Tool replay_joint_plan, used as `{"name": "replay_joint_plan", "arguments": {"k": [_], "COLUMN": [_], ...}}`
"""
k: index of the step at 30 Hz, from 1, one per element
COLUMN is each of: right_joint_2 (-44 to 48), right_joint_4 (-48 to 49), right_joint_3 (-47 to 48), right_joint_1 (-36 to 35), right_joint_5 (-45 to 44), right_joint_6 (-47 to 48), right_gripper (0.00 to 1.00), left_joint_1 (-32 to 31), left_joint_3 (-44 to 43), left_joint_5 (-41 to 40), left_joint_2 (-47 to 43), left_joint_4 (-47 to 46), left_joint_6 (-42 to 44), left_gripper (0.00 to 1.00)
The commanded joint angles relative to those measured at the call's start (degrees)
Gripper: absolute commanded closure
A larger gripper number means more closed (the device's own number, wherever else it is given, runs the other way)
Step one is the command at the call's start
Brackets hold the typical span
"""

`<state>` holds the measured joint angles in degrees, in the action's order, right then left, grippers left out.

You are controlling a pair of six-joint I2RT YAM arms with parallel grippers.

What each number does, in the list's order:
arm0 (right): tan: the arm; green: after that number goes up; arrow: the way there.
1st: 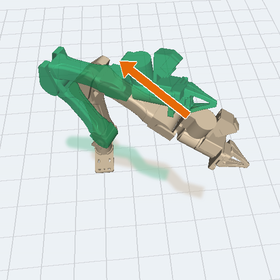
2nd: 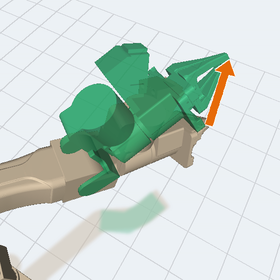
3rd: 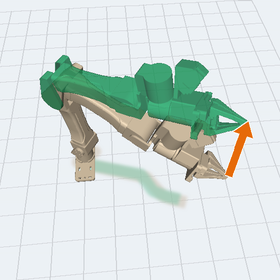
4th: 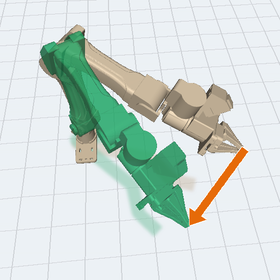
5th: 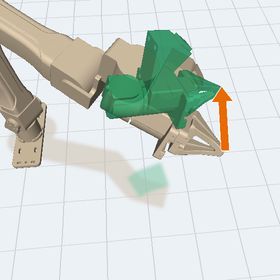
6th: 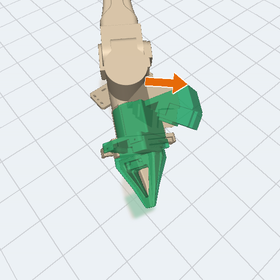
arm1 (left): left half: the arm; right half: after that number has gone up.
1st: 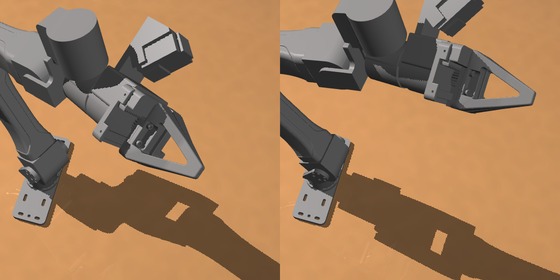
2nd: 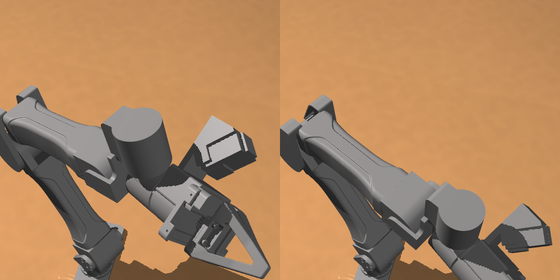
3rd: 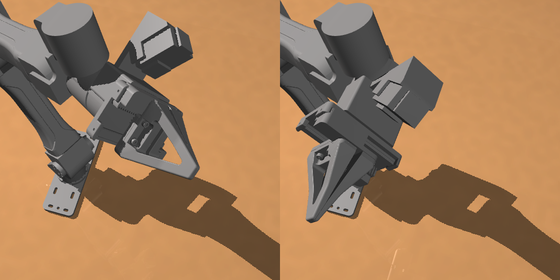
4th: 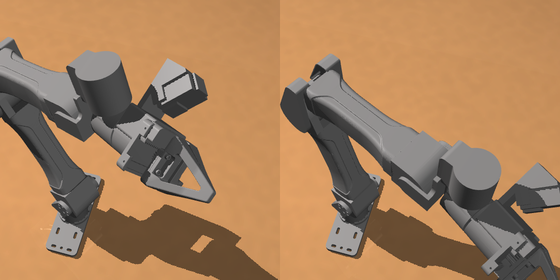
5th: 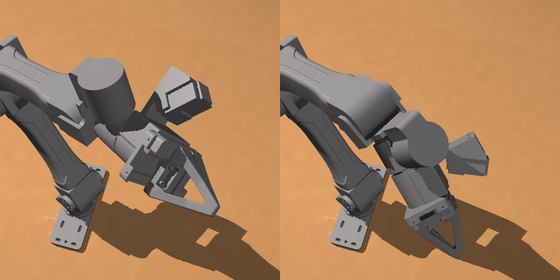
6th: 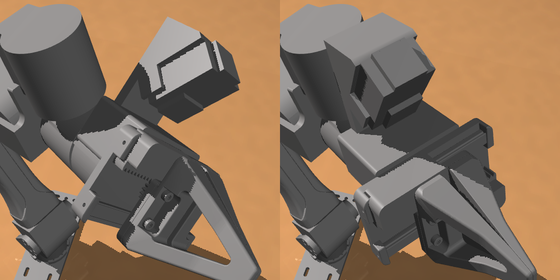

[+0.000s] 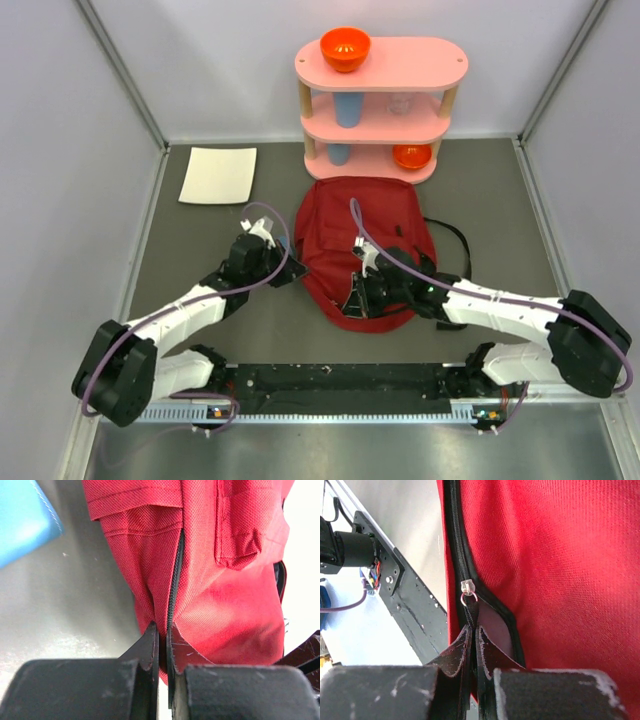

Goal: Pack the student bag
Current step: Zip the student bag at the center of the board.

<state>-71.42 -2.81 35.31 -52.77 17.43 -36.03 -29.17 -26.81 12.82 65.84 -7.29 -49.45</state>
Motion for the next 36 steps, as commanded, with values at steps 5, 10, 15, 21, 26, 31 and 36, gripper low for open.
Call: {"name": "replay_joint_plan", "arguments": {"k": [5,10,15,21,26,31,36], "right_joint_2": [3.04,2.43,-0.12,-2.06,-3.2,-3.99,-4.17], "right_joint_4": [-2.64,-1.51,0.17,1.14,2.46,2.19,2.37], "right_joint_3": [0.11,0.9,3.35,6.26,6.79,7.58,7.41], "right_joint_1": [-0.84,-0.84,-0.84,-0.75,-0.75,-0.84,-0.84], "right_joint_5": [2.69,2.61,1.82,0.5,-0.03,0.76,1.29], "right_joint_6": [2.46,2.46,2.72,3.33,3.6,4.13,4.04], "right_gripper": [1.0,1.0,1.0,1.0,1.0,1.0,1.0], "left_joint_1": [7.36,8.16,8.07,7.9,7.02,1.85,-1.15], "left_joint_3": [-4.83,-7.29,-4.75,-0.53,2.63,4.13,5.28], "left_joint_5": [4.22,10.81,16.18,15.84,11.71,8.81,7.49], "left_joint_2": [0.59,2.27,1.57,-3.08,-7.65,-10.82,-11.01], "left_joint_4": [-0.45,-0.18,-2.46,2.62,6.41,5.19,-1.67], "left_joint_6": [6.21,8.67,7.09,6.47,2.54,-2.31,-8.9], "left_gripper": [0.97,0.51,0.22,0.01,0.01,0.01,0.01]}}
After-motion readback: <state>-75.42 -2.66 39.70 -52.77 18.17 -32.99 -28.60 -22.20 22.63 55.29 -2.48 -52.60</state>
